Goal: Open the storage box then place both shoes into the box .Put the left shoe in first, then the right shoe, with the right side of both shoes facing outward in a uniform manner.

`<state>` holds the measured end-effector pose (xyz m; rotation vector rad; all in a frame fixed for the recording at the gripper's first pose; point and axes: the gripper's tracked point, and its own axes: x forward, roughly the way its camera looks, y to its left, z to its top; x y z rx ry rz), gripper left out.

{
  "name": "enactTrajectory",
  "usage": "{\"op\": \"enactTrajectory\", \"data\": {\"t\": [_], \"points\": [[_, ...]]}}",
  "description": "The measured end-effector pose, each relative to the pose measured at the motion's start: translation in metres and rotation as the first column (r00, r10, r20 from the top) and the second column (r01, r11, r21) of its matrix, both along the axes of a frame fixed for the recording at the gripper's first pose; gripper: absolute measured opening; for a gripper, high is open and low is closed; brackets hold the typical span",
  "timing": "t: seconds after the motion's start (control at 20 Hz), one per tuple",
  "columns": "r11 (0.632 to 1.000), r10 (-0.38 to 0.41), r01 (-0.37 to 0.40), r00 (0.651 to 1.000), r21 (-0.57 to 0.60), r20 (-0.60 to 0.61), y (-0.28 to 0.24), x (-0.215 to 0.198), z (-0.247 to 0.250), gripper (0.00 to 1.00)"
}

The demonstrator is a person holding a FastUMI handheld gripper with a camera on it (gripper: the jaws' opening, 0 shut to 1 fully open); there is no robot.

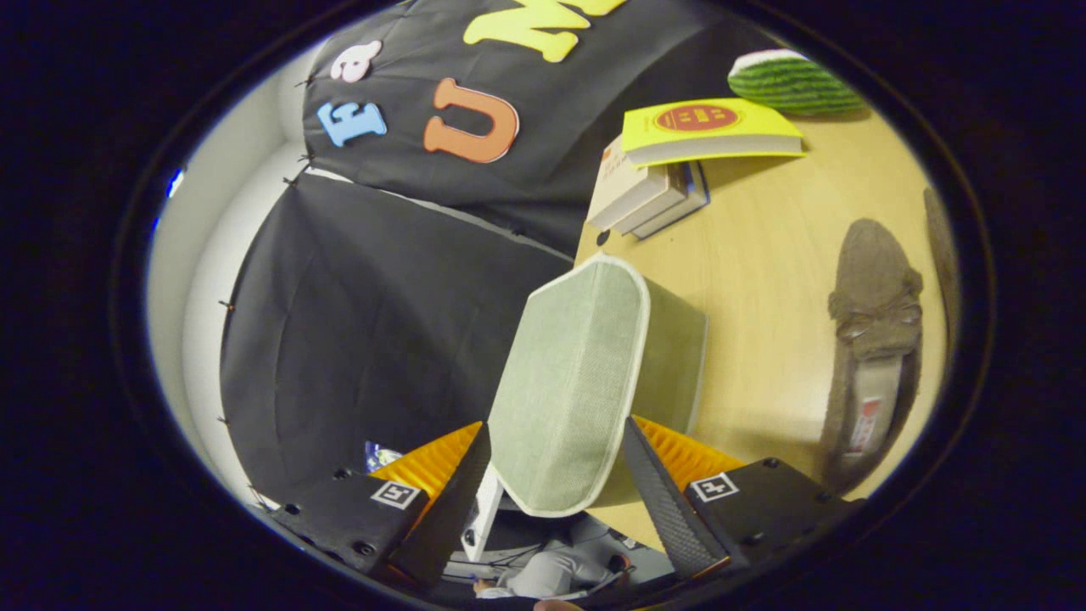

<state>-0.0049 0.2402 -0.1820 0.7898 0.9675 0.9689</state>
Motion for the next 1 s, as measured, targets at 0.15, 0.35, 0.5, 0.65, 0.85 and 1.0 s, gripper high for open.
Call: {"op": "enactTrajectory", "data": {"t": [0.15, 0.35, 0.5, 0.65, 0.85, 1.0], "points": [[0.995, 0.044, -0.029, 0.988, 0.100, -0.149, 0.018, 0.008, -0.007, 0.99], [0.995, 0.058, -0.039, 0.973, 0.088, -0.223, 0.018, 0.016, -0.028, 0.99], [0.995, 0.062, -0.040, 0.967, 0.090, -0.246, 0.020, 0.022, -0.034, 0.99], [0.993, 0.061, -0.030, 0.959, 0.113, -0.276, 0.027, 0.032, -0.038, 0.99], [0.990, 0.070, -0.031, 0.954, 0.139, -0.290, 0.029, 0.033, -0.026, 0.88], [0.990, 0.083, -0.048, 0.957, 0.130, -0.277, 0.019, 0.027, -0.014, 0.66]]}}
